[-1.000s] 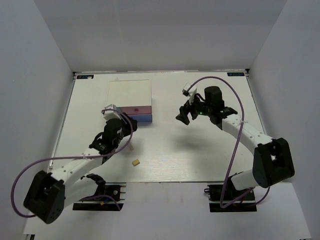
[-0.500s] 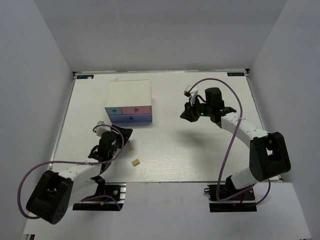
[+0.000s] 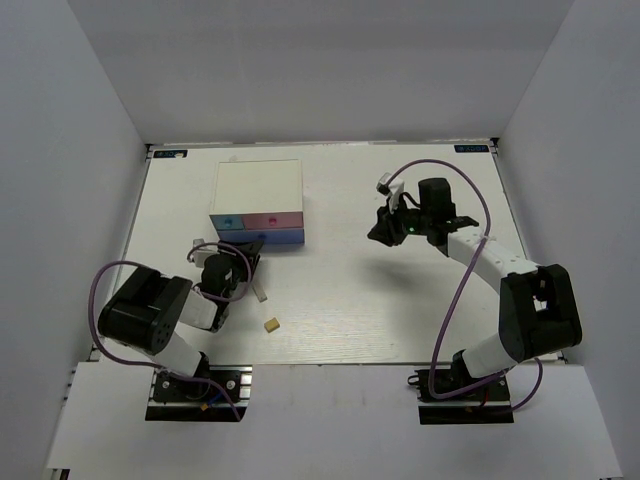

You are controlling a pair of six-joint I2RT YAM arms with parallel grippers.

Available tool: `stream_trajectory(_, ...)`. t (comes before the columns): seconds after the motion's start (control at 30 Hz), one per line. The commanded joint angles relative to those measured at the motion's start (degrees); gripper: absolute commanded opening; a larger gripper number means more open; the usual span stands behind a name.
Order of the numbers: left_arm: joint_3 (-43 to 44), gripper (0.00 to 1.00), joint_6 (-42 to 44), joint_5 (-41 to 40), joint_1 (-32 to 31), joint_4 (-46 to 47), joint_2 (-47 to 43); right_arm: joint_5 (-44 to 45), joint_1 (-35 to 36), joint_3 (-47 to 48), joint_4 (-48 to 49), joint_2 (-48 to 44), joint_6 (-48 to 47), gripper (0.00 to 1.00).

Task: Sort the stationery into containers
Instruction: Open the drawer in the storage box.

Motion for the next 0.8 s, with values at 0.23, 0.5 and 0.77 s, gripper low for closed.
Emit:
stream_trajectory(0.23, 3.56, 0.57, -2.52, 0.94, 2.24, 14.16, 9.65, -2.07, -1.74, -0.3, 0.24, -0.42, -0.94, 0.31)
stream_trajectory(0.5, 5.84, 0.51, -2.52, 0.94, 2.24, 12.68, 11.85, -2.33, -2.45, 0.31, -0.46, 0.02, -1.2, 0.31)
stream_trajectory(0.77, 7.69, 0.47, -3.04, 1.99, 2.24, 14.7, 16.6, -2.68, -2.79, 0.93, -0.64, 0.64, -1.2, 0.31)
